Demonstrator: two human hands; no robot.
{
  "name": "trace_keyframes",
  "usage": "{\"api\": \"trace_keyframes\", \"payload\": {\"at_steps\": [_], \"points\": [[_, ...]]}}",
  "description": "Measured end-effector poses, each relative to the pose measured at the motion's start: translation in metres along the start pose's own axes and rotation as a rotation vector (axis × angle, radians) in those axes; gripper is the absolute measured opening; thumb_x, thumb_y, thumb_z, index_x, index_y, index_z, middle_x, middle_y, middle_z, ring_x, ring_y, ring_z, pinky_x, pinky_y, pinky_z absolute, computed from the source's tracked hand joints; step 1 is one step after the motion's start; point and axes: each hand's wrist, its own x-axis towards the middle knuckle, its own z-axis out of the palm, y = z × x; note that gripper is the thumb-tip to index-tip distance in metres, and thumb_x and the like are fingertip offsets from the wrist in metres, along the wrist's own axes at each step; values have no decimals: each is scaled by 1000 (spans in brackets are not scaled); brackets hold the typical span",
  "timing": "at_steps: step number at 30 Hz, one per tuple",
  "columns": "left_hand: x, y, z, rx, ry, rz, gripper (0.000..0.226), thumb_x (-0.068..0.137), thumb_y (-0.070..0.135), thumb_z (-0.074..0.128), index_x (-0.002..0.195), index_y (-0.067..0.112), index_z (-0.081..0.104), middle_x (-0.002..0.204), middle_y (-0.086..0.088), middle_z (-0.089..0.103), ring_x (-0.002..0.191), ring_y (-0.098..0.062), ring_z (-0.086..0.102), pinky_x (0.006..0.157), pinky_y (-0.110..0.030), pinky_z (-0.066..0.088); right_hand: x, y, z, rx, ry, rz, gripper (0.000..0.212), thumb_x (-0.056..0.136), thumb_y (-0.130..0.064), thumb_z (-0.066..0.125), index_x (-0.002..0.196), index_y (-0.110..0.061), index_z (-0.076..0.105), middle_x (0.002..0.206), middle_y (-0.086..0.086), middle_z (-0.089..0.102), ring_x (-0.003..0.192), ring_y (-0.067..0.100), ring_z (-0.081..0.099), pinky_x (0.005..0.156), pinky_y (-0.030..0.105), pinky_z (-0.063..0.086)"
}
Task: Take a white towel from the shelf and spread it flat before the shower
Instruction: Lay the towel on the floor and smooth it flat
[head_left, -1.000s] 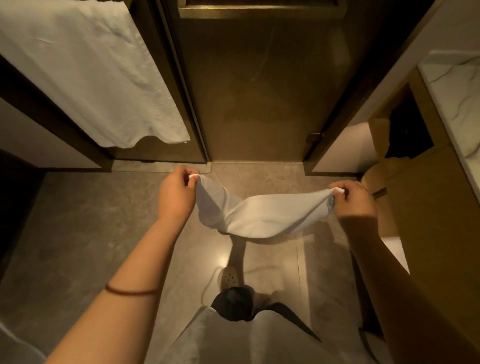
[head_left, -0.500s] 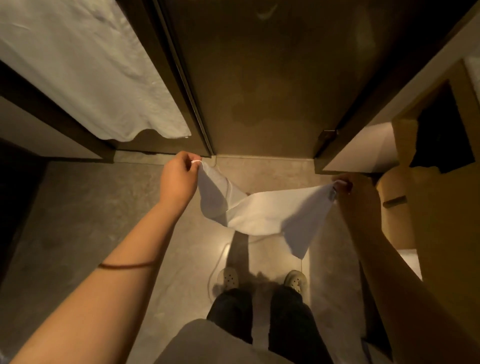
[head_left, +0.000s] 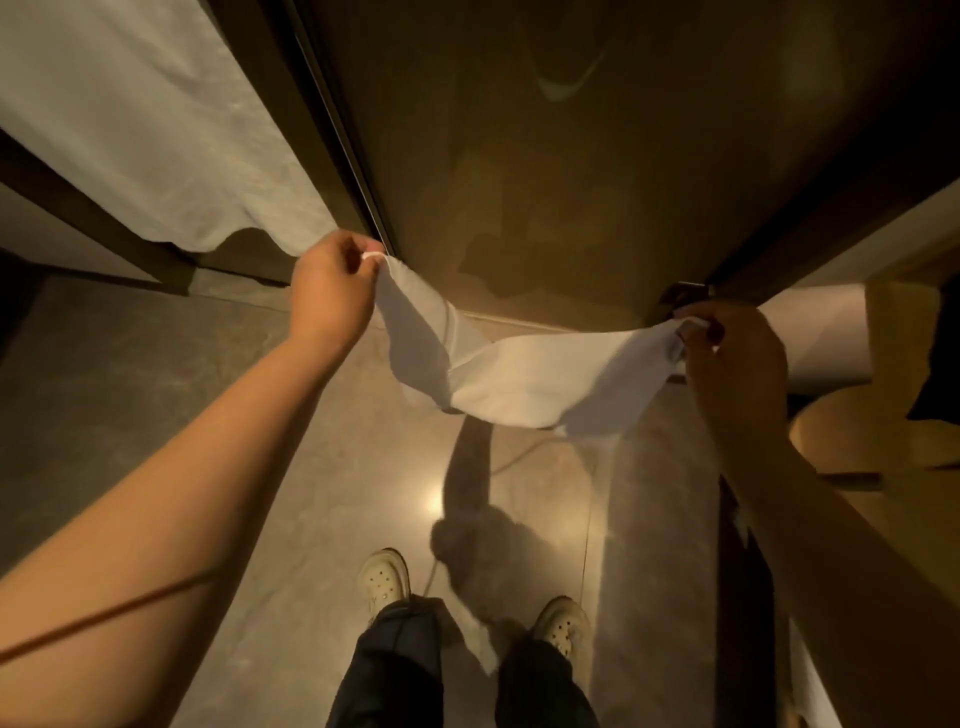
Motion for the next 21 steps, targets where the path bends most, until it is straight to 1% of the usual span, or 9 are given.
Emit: {"api": "trace_keyframes", "payload": {"at_steps": [3, 6, 8, 11, 15, 16, 18, 19, 21], "points": [[26, -21, 38, -20, -4, 20, 13, 95, 23, 54, 103, 19, 64, 96, 4, 63, 84, -11, 59, 61, -11, 41, 27, 15, 39, 26, 103, -25, 26, 97, -26, 49, 112, -10, 64, 114, 11, 65, 98, 17, 58, 88, 24, 36], [43, -58, 80, -38, -15, 38, 12, 93, 23, 56, 101, 20, 64, 96, 3, 65, 87, -12, 61, 71, -20, 46, 42, 34, 91, 63, 139, -33, 25, 97, -26, 47, 111, -14, 64, 114, 7, 64, 95, 13, 53, 87, 23, 37], [50, -90, 113, -34, -38, 60, 10, 93, 22, 57, 98, 21, 65, 94, 3, 65, 87, -13, 62, 74, -25, 48, 47, 52, 129, 92, 131, -27, 24, 97, -27, 48, 109, -13, 64, 113, 8, 64, 95, 14, 55, 88, 24, 39], [53, -146, 169, -14, -74, 93, 8, 91, 19, 58, 94, 21, 65, 90, 3, 66, 83, -13, 61, 72, -24, 45, 49, 86, 192, 123, 119, -29, 18, 96, -23, 51, 104, -14, 63, 112, 9, 62, 96, 18, 57, 88, 29, 45], [47, -222, 249, -25, -101, 101, 7, 90, 20, 59, 91, 23, 64, 87, 5, 65, 82, -14, 62, 72, -28, 47, 49, 138, 273, 45, 133, -85, 14, 96, -18, 52, 101, -16, 65, 103, 6, 61, 89, 13, 55, 81, 25, 43], [43, -242, 270, -34, -107, 104, 7, 90, 20, 59, 91, 24, 64, 86, 6, 65, 81, -12, 62, 72, -27, 48, 49, 152, 292, 29, 138, -104, 14, 96, -18, 52, 100, -15, 65, 101, 5, 61, 87, 13, 55, 79, 22, 42], [35, -279, 308, -16, -117, 117, 8, 90, 22, 58, 90, 29, 63, 84, 11, 63, 76, -2, 59, 64, -18, 44, 49, 179, 328, 4, 139, -141, 16, 95, -21, 54, 100, -13, 66, 98, 6, 62, 84, 11, 54, 74, 13, 38], [31, -296, 326, 5, -128, 124, 8, 90, 23, 58, 90, 30, 63, 83, 12, 62, 74, 0, 56, 61, -15, 40, 49, 192, 345, -15, 139, -181, 18, 95, -22, 54, 100, -11, 67, 98, 8, 63, 83, 10, 53, 73, 12, 38], [27, -328, 359, 47, -164, 162, 8, 90, 23, 59, 93, 27, 65, 83, 10, 62, 73, -5, 56, 61, -18, 40, 50, 218, 377, -56, 123, -272, 17, 94, -20, 54, 101, -10, 67, 99, 10, 64, 85, 12, 53, 75, 18, 42]]}}
